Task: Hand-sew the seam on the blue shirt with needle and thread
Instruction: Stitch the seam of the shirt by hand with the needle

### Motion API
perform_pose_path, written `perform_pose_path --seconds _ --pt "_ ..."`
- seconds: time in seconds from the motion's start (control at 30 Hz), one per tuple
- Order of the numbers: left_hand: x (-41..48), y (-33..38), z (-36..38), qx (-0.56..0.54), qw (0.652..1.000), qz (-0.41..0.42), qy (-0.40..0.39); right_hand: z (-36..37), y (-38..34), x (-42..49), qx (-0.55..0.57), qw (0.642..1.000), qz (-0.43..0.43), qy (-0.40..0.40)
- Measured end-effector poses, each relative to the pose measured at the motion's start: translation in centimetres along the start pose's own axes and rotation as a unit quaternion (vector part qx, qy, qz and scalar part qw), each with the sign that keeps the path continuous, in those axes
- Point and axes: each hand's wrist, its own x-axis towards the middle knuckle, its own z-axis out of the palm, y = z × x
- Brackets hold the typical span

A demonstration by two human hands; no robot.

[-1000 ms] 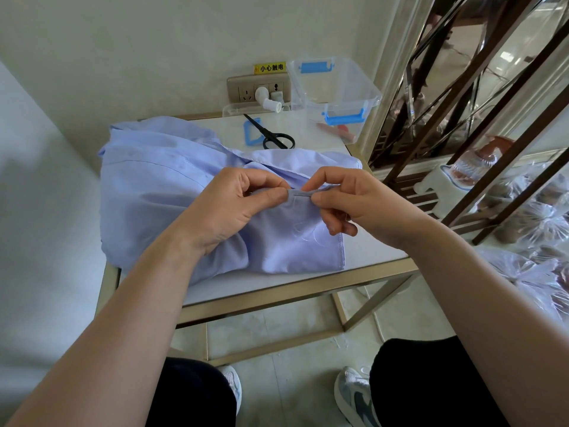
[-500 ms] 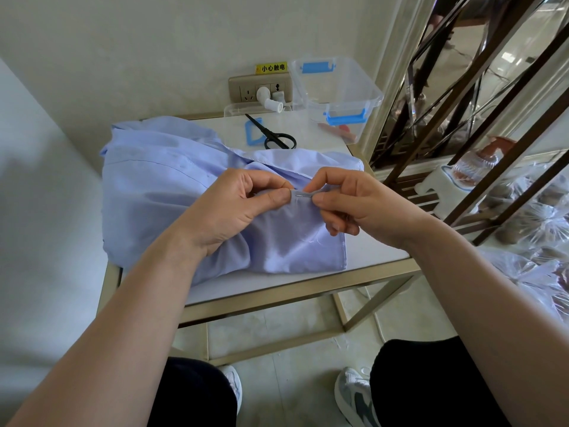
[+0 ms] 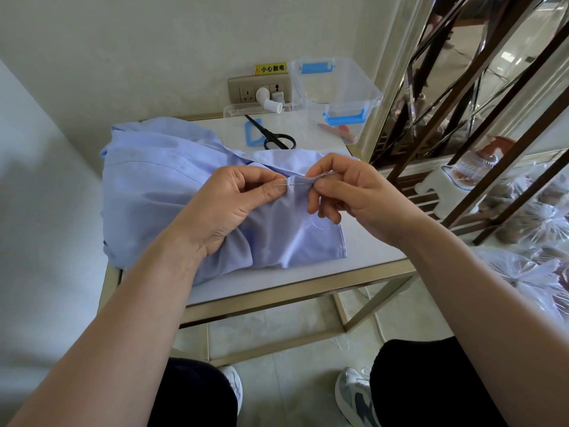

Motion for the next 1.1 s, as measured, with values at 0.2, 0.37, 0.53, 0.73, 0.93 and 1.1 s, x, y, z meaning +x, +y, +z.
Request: perform_pose_path --seconds 0.2,0.37,0.53,0.73,0.93,1.1 --pt "0.0 -0.1 0.5 -0.002 1.000 -0.002 -0.008 0.4 -0.2 -0.1 0.011 0.999 0.001 -0.041" --pt "0.0 0.0 0.8 0.016 1.000 -0.001 0.013 1.0 0.2 0.0 -0.090 0.996 -0.011 0.024" --pt "0.1 -0.2 1.0 0.032 0.997 -0.018 0.064 1.4 0.7 0.3 -0.263 0.943 -0.144 0.145" --pt "0.0 -0.1 1.1 0.064 0.997 -0.021 0.041 1.9 1.0 0.6 -0.355 0.877 -0.268 0.184" --pt "-0.2 0.0 1.3 0.065 0.997 -0.018 0.034 2.3 1.0 0.8 -0.375 0.869 -0.283 0.155" --pt "-0.1 -0.3 1.3 0.046 0.998 -0.020 0.038 1.9 0.9 0.7 -0.335 0.898 -0.246 0.143"
